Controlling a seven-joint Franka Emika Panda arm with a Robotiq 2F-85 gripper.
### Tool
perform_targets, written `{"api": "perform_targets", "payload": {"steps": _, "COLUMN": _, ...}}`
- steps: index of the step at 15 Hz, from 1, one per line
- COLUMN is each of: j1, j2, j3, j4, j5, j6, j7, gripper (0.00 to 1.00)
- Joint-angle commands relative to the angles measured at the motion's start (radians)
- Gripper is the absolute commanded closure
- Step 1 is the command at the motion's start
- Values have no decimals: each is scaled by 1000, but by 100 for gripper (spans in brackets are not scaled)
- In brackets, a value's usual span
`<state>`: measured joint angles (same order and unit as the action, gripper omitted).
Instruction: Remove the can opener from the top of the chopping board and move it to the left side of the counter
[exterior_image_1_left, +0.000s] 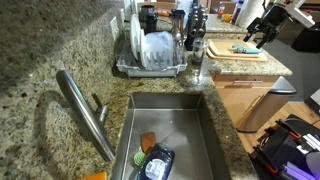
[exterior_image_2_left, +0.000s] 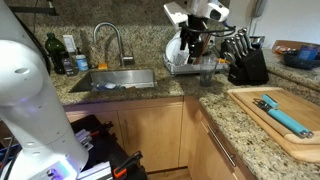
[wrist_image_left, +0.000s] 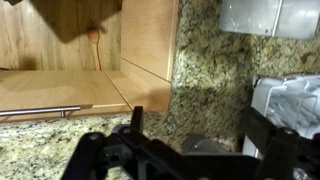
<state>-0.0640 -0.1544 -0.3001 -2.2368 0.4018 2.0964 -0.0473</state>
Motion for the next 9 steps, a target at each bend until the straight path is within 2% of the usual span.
{"api": "perform_targets", "payload": {"steps": 1, "j1": -51, "j2": 59, "j3": 35, "j4": 46, "j5": 30, "j6": 12, "j7": 16, "gripper": 0}}
{"api": "perform_targets", "payload": {"steps": 3, "j1": -74, "j2": 158, "j3": 37, "j4": 116, "j5": 54, "j6": 28, "j7": 30, "gripper": 0}}
{"api": "perform_targets", "payload": {"steps": 4, "j1": -70, "j2": 171, "j3": 43, "j4": 116, "j5": 18, "j6": 59, "j7": 32, "gripper": 0}}
{"api": "perform_targets", "payload": {"steps": 5, "j1": -68, "j2": 227, "j3": 48, "j4": 176, "j5": 8, "j6": 105, "j7": 138, "gripper": 0}}
{"api": "perform_targets", "payload": {"steps": 7, "j1": -99, "j2": 336, "j3": 41, "j4": 355, "j5": 76, "j6": 71, "j7": 226, "gripper": 0}}
{"api": "perform_targets", "payload": {"steps": 9, "j1": -128, "j2": 393, "j3": 33, "j4": 461, "j5": 91, "j6": 76, "j7": 307, "gripper": 0}}
